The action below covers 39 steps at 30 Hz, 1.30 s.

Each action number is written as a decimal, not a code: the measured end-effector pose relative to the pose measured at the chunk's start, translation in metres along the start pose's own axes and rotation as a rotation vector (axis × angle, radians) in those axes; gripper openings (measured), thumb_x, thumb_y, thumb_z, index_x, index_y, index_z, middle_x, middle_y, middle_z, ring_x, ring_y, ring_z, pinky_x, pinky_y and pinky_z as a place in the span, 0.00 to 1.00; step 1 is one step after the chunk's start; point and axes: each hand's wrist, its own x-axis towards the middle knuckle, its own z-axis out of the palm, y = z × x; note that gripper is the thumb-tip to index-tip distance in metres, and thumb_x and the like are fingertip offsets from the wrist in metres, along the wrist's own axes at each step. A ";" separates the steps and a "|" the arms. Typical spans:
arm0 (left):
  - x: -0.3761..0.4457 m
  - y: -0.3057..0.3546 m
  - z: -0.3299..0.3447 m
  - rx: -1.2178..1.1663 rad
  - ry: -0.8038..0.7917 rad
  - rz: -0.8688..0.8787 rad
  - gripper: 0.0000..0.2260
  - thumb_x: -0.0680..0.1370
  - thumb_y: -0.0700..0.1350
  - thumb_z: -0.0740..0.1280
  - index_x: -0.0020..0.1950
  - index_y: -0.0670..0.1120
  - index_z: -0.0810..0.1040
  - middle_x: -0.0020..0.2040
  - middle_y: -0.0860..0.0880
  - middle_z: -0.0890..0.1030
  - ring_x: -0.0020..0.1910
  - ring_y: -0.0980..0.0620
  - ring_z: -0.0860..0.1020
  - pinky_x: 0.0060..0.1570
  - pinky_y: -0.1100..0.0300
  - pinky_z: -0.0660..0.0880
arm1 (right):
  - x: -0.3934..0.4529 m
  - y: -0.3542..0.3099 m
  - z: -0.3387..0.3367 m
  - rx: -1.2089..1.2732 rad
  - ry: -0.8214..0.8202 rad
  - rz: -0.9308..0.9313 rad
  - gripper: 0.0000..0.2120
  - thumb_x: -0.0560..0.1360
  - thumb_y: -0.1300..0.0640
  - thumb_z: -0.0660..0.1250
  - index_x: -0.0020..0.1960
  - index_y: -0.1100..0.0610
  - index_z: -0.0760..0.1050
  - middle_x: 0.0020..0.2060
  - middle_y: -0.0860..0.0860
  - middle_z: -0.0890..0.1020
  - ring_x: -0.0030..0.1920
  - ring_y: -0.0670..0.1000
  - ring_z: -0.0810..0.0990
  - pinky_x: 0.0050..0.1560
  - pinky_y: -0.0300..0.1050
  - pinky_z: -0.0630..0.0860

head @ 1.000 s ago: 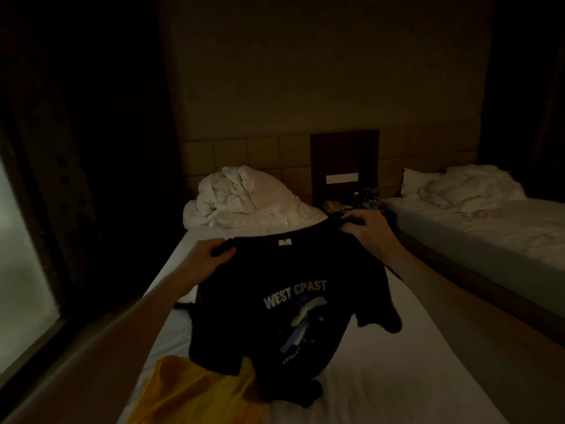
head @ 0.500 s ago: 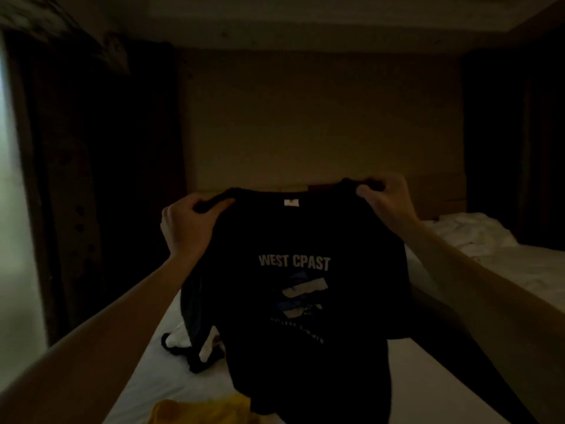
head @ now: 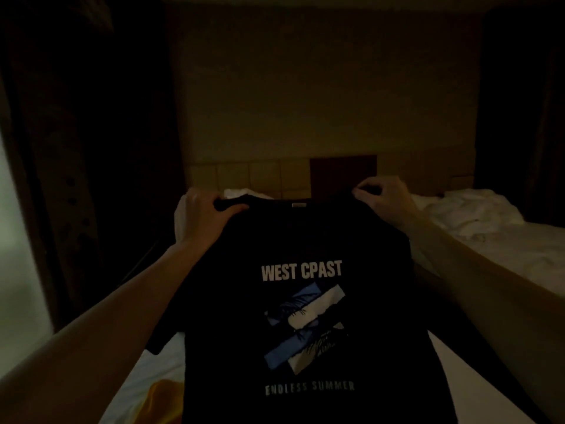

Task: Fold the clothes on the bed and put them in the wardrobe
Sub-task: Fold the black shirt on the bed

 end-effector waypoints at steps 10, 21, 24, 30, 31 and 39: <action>-0.076 -0.088 0.230 0.264 -0.528 0.030 0.24 0.75 0.67 0.61 0.48 0.48 0.81 0.47 0.46 0.80 0.58 0.45 0.72 0.57 0.51 0.65 | 0.028 0.176 0.173 -0.208 -0.305 0.274 0.06 0.76 0.51 0.68 0.51 0.50 0.80 0.51 0.51 0.82 0.56 0.55 0.78 0.63 0.54 0.71; -0.230 -0.202 0.459 0.192 -0.962 -0.103 0.20 0.79 0.62 0.59 0.57 0.49 0.79 0.58 0.49 0.77 0.63 0.46 0.68 0.63 0.51 0.64 | -0.039 0.410 0.392 -0.516 -0.538 0.433 0.11 0.79 0.50 0.61 0.58 0.50 0.76 0.55 0.53 0.80 0.60 0.58 0.69 0.57 0.52 0.61; -0.256 -0.213 0.476 0.173 -0.906 -0.180 0.20 0.78 0.62 0.61 0.57 0.48 0.79 0.60 0.48 0.76 0.66 0.46 0.67 0.66 0.51 0.60 | -0.060 0.436 0.413 -0.542 -0.574 0.439 0.15 0.80 0.48 0.61 0.64 0.50 0.74 0.58 0.53 0.79 0.61 0.58 0.71 0.59 0.52 0.63; -0.252 -0.222 0.462 -0.007 -0.845 -0.220 0.16 0.77 0.61 0.64 0.54 0.50 0.76 0.57 0.51 0.74 0.62 0.48 0.70 0.62 0.49 0.64 | -0.071 0.433 0.410 -0.510 -0.582 0.414 0.19 0.80 0.48 0.61 0.66 0.57 0.70 0.61 0.57 0.74 0.62 0.59 0.70 0.61 0.53 0.68; -0.248 -0.226 0.450 -0.056 -0.832 -0.232 0.14 0.78 0.58 0.64 0.55 0.49 0.75 0.57 0.50 0.74 0.61 0.47 0.71 0.61 0.49 0.65 | -0.071 0.430 0.404 -0.509 -0.599 0.426 0.21 0.80 0.47 0.61 0.68 0.57 0.68 0.63 0.57 0.73 0.64 0.59 0.70 0.64 0.53 0.68; -0.261 -0.268 0.366 0.246 -1.226 -0.657 0.14 0.81 0.49 0.58 0.56 0.39 0.72 0.61 0.38 0.72 0.61 0.38 0.70 0.58 0.46 0.70 | -0.102 0.412 0.323 -0.554 -0.683 0.941 0.22 0.80 0.49 0.55 0.71 0.58 0.62 0.71 0.59 0.64 0.71 0.63 0.61 0.71 0.61 0.58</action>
